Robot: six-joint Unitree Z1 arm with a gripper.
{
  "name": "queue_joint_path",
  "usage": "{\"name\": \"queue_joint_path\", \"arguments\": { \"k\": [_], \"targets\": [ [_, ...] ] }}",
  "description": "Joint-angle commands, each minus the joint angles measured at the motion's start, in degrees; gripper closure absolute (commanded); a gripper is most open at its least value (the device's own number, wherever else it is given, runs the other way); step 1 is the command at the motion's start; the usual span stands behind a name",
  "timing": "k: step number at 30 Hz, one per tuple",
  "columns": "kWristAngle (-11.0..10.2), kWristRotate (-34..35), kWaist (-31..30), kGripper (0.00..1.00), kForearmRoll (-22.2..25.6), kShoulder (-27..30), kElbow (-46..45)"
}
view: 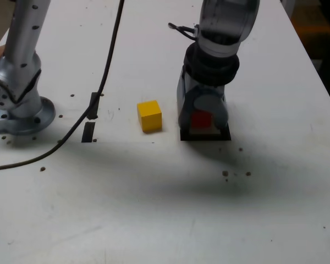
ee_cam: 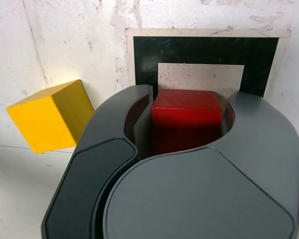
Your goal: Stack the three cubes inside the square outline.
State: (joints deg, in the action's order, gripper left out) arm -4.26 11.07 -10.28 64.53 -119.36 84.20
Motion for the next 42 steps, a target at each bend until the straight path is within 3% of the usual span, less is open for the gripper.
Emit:
{"name": "queue_joint_path", "arguments": {
  "k": [1, 4, 8, 13, 18, 29, 32, 42],
  "targets": [
    [0.3, -0.2, 0.1, 0.33, -0.3, -0.2, 0.1],
    [0.5, -0.5, 0.1, 0.13, -0.8, -0.1, -0.1],
    [0.3, -0.5, 0.1, 0.01, -0.8, 0.5, -0.2],
    [-1.1, 0.4, 0.1, 0.00, 1.5, 3.1, 0.3],
    [-5.8, 2.2, 1.4, 0.00, 7.8, 10.9, -1.5],
    [-9.5, -4.0, 7.3, 0.00, 8.7, 14.1, -4.0],
    [-8.4, -5.5, 9.1, 0.00, 8.9, 15.5, -7.3],
    [2.9, -4.3, 3.4, 0.00, 6.9, 21.2, -16.0]
  ]
}}
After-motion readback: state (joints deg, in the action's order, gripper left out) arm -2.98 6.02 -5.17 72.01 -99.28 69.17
